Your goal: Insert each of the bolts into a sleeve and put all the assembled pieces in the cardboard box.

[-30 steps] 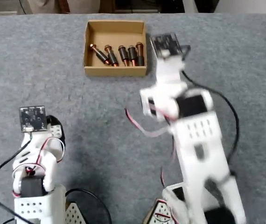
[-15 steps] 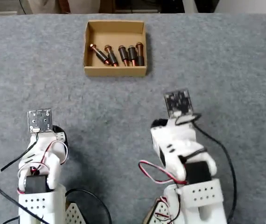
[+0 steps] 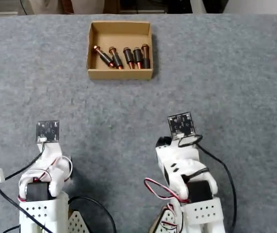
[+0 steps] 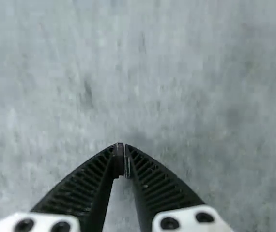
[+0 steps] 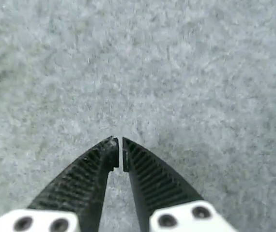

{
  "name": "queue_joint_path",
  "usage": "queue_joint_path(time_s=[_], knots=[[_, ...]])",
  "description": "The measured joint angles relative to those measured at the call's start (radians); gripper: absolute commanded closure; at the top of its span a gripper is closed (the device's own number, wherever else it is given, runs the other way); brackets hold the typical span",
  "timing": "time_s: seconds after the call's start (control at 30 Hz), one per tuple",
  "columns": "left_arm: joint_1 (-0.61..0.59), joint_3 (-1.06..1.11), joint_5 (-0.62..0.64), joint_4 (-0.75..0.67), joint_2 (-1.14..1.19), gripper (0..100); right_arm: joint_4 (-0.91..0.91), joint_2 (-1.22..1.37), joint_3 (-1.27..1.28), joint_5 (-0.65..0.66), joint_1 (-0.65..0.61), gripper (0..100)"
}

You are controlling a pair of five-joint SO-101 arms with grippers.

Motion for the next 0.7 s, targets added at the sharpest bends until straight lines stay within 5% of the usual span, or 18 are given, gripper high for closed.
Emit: queue_joint_path(time_s=[0.7], knots=[[0.000, 0.000, 0.000, 0.029, 0.000, 98, 0.167, -0.051, 0.000, 0.003, 0.000, 99.6]])
